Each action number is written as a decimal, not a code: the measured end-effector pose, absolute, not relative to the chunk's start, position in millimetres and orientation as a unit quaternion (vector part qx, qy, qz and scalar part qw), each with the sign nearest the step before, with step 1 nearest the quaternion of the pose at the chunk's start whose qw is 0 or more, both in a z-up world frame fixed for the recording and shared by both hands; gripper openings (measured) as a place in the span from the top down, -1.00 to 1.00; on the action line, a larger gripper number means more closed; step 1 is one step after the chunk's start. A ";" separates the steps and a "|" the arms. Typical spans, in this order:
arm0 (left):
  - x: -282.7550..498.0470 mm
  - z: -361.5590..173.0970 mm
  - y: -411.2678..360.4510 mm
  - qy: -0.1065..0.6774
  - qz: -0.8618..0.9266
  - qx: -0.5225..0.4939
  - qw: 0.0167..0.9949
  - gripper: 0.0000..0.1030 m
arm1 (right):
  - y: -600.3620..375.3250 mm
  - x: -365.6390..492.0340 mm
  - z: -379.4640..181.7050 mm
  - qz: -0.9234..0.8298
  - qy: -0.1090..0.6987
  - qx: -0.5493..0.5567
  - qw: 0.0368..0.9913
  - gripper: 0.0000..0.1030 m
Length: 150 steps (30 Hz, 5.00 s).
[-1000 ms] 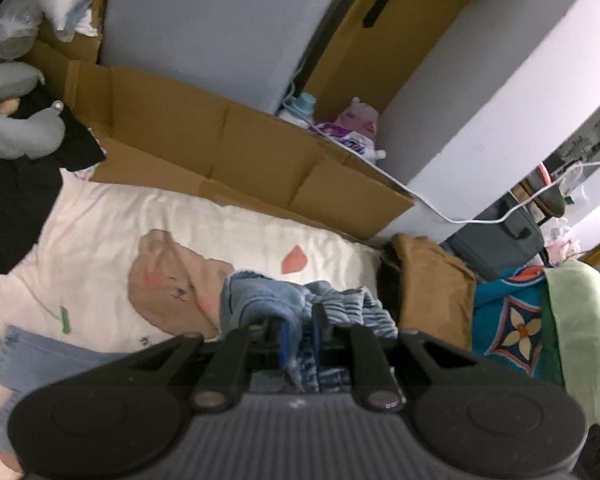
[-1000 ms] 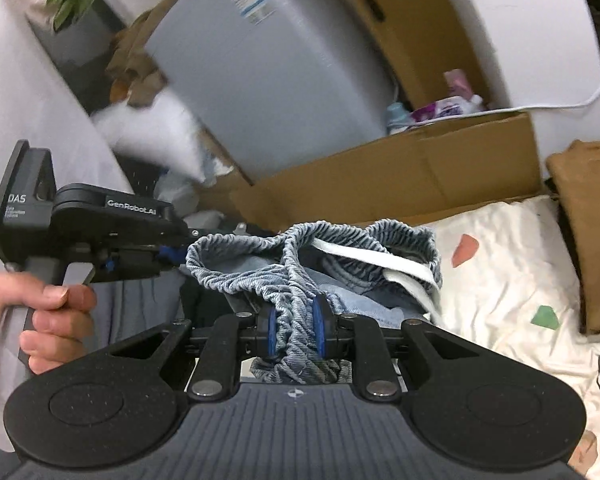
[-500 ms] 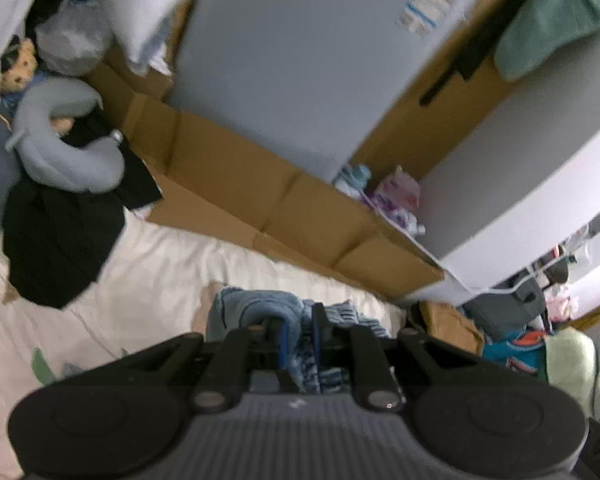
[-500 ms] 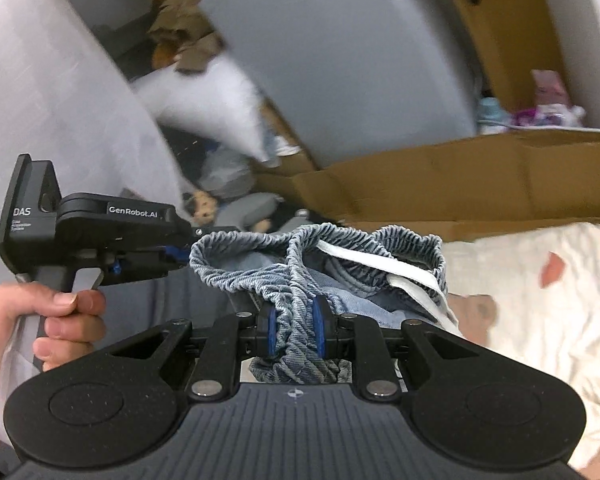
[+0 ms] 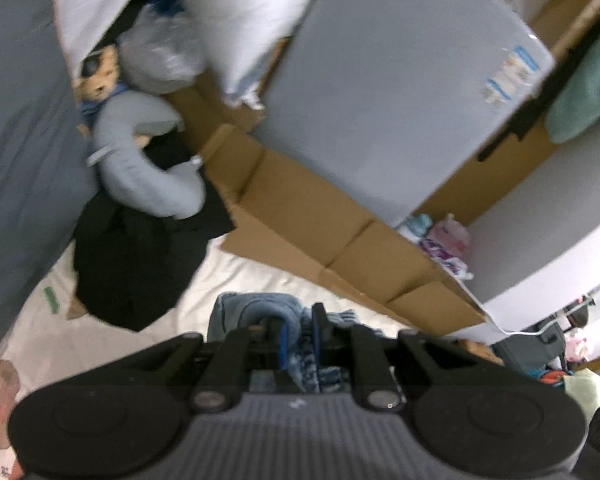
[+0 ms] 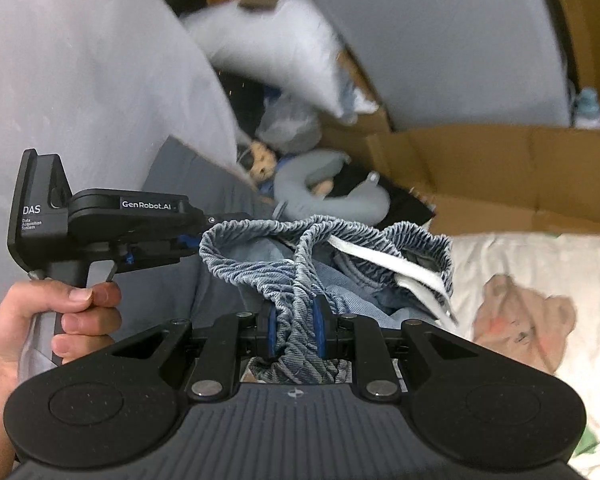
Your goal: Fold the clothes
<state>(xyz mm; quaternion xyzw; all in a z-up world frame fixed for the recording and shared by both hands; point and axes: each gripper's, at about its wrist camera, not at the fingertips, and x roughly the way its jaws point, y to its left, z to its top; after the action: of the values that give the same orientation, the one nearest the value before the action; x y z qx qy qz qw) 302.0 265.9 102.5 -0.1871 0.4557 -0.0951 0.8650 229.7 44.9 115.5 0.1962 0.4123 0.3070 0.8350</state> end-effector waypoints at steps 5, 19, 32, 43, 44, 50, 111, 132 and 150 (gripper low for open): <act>302.2 67.2 318.3 0.476 -0.066 -0.208 0.852 0.75 | 89.1 230.4 88.0 0.316 0.447 0.194 0.814 0.64; 277.5 -38.1 437.9 0.529 0.031 -0.262 0.807 0.49 | 201.7 222.9 -4.3 0.336 0.575 0.166 0.727 0.19; 241.4 -110.0 461.6 0.575 0.101 -0.205 0.786 -0.16 | 122.3 284.7 -48.1 0.345 0.556 0.146 0.742 -0.04; 215.9 -122.5 458.8 0.612 0.142 -0.221 0.746 -0.18 | 128.3 328.5 -97.1 0.395 0.550 0.042 0.734 -0.03; 214.1 -117.9 457.7 0.613 0.145 -0.225 0.743 -0.22 | 129.6 329.3 -95.3 0.397 0.552 0.042 0.732 -0.03; 203.7 -99.5 451.9 0.621 0.185 -0.233 0.725 -0.35 | 144.9 330.0 -72.0 0.432 0.545 0.008 0.718 -0.04; 72.0 -239.8 436.3 0.441 0.401 -0.564 0.571 -0.11 | 439.9 343.1 -176.1 0.739 0.376 -0.476 0.293 0.96; 114.0 -265.4 459.2 0.411 0.372 -0.593 0.585 0.68 | 475.4 436.4 -229.5 0.606 0.490 -0.436 0.450 0.98; 122.8 -191.4 569.4 0.524 0.364 -0.392 0.663 0.87 | 525.9 413.8 -200.8 0.626 0.490 -0.384 0.470 0.98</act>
<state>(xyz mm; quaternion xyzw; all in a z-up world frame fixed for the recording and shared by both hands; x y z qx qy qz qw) 122.8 569.4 -191.4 -0.3916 0.5239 0.3643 0.6629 413.8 525.9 -200.8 -0.3843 0.4899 0.6257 0.4699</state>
